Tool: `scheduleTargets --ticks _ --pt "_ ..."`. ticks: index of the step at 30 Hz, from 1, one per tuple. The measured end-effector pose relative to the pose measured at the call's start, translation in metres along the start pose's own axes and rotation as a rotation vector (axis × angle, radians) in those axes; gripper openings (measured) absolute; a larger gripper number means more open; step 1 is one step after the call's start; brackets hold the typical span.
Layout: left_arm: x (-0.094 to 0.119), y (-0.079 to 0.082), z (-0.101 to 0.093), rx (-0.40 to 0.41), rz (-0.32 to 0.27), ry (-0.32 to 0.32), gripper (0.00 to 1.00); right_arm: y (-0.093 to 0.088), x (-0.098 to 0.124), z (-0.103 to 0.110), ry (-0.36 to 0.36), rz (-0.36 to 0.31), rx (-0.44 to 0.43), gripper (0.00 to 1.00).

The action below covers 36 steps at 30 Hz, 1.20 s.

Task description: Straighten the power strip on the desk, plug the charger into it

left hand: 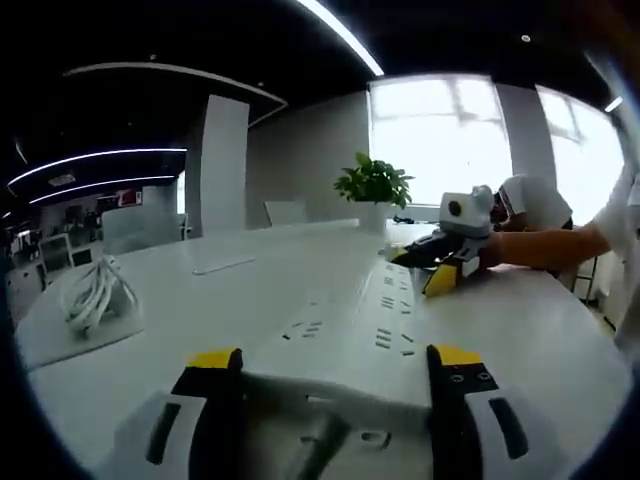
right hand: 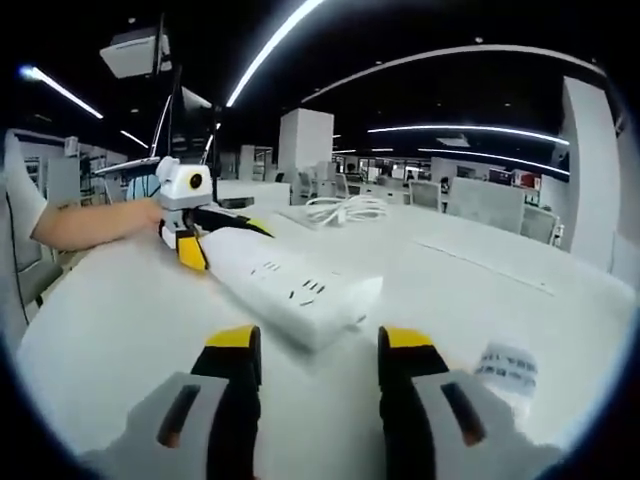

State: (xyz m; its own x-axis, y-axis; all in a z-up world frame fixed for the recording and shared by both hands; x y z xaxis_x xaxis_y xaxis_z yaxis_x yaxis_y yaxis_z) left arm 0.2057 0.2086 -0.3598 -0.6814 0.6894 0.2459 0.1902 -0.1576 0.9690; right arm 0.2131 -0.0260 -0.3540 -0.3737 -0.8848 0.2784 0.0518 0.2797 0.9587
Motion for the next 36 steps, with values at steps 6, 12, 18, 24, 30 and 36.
scheduleTargets --ticks 6,12,18,24,30,36 --pt "0.0 0.0 0.0 -0.002 0.001 -0.01 0.76 0.0 0.0 -0.001 -0.001 -0.001 0.0 0.46" --pt "0.001 -0.001 -0.004 -0.008 0.002 -0.033 0.76 0.0 -0.001 -0.001 0.003 -0.003 0.0 0.46" --pt "0.002 -0.001 -0.008 -0.014 0.002 -0.053 0.75 0.001 -0.001 0.0 0.011 -0.004 0.001 0.46" --pt "0.003 -0.001 -0.012 -0.017 0.002 -0.066 0.75 0.002 0.0 0.0 0.021 -0.02 -0.014 0.46" --pt "0.003 -0.001 -0.012 -0.02 0.001 -0.077 0.75 0.002 0.0 0.001 0.025 -0.012 0.001 0.46" --pt "0.004 -0.001 -0.013 -0.021 0.002 -0.081 0.75 0.001 0.0 0.003 0.033 -0.01 0.0 0.45"
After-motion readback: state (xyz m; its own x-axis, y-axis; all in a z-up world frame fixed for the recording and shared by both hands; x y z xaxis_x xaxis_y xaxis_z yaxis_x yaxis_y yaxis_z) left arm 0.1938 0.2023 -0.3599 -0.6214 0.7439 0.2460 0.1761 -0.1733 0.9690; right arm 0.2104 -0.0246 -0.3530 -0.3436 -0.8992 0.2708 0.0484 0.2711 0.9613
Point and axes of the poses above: the point that each gripper's makers call its tool centre point, and the gripper's own axes: x roughly backward along the fingers, z roughly to its left, y roughly out of its top, the point moved 5 cm from there along x, roughly backward along the fingers, and after that the axes turned 9 degrees about y, right-handed, at the moved point
